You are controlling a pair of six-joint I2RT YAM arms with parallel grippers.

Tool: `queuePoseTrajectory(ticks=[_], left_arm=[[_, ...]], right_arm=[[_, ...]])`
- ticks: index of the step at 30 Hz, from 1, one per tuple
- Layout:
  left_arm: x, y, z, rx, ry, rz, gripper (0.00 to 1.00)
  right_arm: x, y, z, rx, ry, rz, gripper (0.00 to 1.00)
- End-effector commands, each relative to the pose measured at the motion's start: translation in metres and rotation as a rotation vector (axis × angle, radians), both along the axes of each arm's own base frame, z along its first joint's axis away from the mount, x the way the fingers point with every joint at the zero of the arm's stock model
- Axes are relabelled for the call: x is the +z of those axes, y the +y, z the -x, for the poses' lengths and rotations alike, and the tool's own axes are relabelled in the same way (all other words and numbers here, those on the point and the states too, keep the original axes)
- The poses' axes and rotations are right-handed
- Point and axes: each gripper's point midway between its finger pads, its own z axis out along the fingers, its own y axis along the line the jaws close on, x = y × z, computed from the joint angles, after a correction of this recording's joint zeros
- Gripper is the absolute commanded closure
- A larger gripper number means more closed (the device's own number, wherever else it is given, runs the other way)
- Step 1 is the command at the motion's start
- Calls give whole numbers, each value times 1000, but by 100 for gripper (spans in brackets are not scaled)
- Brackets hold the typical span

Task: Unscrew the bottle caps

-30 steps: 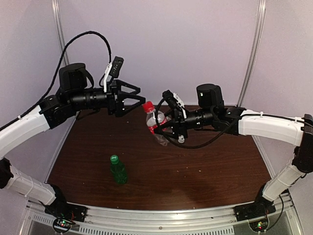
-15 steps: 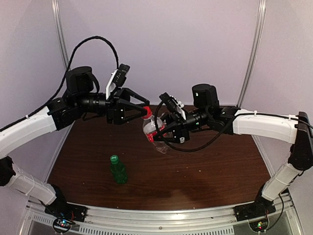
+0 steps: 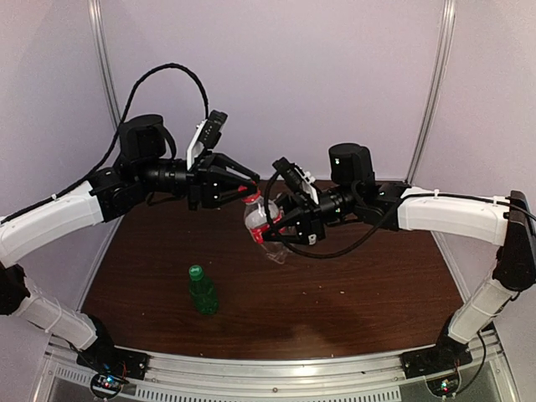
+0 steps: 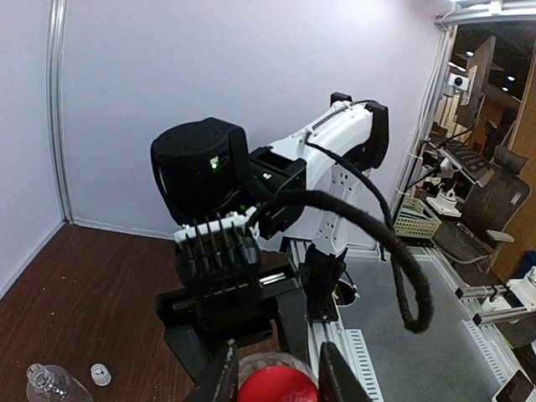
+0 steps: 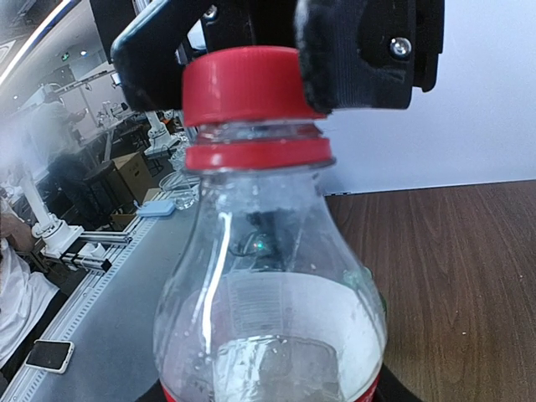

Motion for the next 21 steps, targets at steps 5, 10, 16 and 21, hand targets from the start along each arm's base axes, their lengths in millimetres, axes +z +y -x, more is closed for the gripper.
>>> queuePoseTrajectory(ticks=[5, 10, 16, 21], left_arm=[[8, 0, -4, 24, 0, 31, 82], [5, -2, -40, 265, 87, 3, 89], [4, -7, -69, 559, 211, -12, 86], [-1, -16, -82, 685, 202, -49, 84]], right_arm=[[20, 1, -17, -106, -60, -31, 68], [16, -1, -53, -341, -110, 12, 68], [8, -14, -102, -670, -183, 29, 67], [4, -12, -111, -776, -208, 40, 66]])
